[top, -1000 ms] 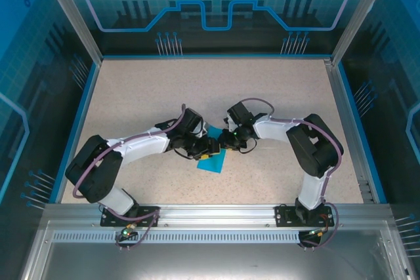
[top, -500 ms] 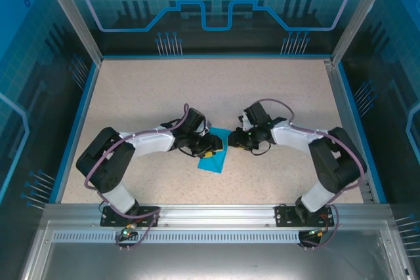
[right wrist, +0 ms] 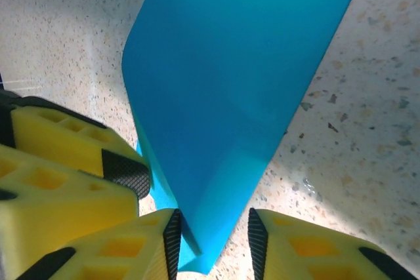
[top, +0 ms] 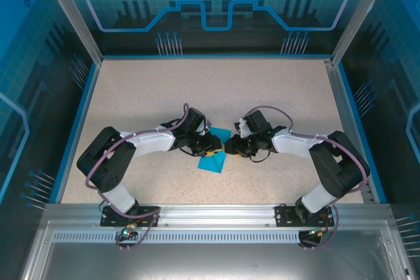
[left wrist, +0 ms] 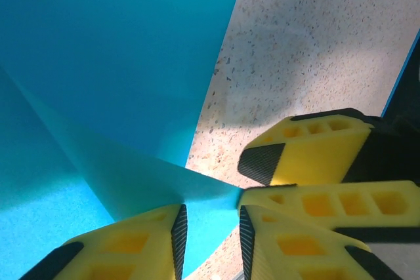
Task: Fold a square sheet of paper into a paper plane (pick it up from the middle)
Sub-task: Fold the triangle a second time at the center of the table.
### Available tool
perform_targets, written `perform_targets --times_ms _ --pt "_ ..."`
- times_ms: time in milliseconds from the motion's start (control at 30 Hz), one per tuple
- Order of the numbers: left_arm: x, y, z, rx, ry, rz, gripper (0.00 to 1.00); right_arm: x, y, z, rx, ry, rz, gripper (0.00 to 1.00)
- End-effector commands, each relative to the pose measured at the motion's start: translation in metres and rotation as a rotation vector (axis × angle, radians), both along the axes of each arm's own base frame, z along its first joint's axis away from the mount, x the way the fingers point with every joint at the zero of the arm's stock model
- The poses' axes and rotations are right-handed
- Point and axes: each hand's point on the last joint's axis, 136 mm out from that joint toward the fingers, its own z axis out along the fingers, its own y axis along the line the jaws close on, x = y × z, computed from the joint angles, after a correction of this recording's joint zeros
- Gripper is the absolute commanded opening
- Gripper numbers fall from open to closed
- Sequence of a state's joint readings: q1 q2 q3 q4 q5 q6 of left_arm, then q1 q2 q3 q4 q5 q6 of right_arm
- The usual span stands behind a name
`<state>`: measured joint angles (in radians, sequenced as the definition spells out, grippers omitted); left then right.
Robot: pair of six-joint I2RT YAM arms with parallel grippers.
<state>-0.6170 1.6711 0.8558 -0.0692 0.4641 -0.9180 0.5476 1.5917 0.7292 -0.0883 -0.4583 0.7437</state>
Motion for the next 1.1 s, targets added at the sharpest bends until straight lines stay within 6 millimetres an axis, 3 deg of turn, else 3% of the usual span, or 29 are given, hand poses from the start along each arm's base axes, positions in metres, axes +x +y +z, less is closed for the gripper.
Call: perform_targets --times_ms 0,300,767,1067 --pt "0.002 0.004 -0.003 0.014 0.003 0.011 0.3 0.0 0.015 0.004 0.054 0.008 0.031 0.33" --pt "0.002 0.005 0.0 0.014 -0.001 0.007 0.28 0.001 0.016 0.003 0.063 0.009 0.027 0.13" --pt "0.001 -0.003 0.021 -0.055 -0.027 -0.025 0.28 0.012 0.008 -0.007 -0.025 -0.019 0.037 0.08" --pt "0.0 -0.011 0.009 -0.081 0.006 -0.053 0.26 0.016 0.008 -0.017 -0.048 -0.005 0.043 0.08"
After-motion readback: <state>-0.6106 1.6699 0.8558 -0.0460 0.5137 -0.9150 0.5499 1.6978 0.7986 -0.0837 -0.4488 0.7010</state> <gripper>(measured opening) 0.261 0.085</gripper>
